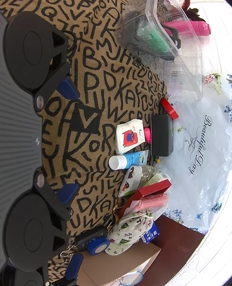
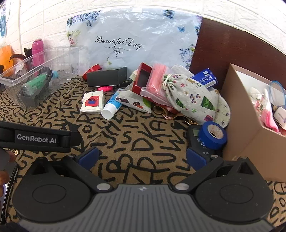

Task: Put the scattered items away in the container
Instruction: 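Reach the left tool to the tissue pack while the right tool reaches the cream tube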

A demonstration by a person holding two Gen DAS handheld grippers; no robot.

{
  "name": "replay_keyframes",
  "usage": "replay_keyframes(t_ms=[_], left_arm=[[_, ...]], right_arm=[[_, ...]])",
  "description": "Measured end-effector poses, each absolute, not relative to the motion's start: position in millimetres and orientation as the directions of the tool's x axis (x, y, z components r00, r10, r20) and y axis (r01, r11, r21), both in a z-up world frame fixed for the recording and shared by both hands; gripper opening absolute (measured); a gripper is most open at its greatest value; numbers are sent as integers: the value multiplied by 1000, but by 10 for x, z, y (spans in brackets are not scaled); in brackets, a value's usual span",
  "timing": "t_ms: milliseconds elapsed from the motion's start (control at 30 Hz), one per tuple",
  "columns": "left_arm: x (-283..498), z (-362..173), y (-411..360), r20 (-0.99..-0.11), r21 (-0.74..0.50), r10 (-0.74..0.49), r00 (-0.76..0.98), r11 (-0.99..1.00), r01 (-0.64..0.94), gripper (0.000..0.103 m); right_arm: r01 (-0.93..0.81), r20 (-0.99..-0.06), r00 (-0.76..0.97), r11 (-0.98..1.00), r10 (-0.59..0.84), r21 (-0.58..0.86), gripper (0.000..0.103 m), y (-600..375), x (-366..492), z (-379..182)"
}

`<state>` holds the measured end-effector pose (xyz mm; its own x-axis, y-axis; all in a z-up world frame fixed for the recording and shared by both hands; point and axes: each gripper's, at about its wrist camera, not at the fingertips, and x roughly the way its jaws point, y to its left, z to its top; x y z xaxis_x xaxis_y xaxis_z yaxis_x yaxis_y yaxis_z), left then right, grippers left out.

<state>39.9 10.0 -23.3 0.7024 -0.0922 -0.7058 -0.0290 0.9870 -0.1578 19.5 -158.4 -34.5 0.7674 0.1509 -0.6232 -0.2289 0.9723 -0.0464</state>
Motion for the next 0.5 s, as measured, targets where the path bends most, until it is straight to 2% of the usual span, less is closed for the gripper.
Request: replay_keyframes(t_ms=[233, 500], left_arm=[[578, -331, 128, -723, -167, -101, 683, 985, -31, 102], [881, -374, 240, -720, -181, -93, 688, 982, -57, 101]], right_arm=[[-251, -641, 750, 967, 166, -44, 101, -1533, 372, -426], [-355, -623, 734, 935, 272, -10, 101, -1460, 622, -535]])
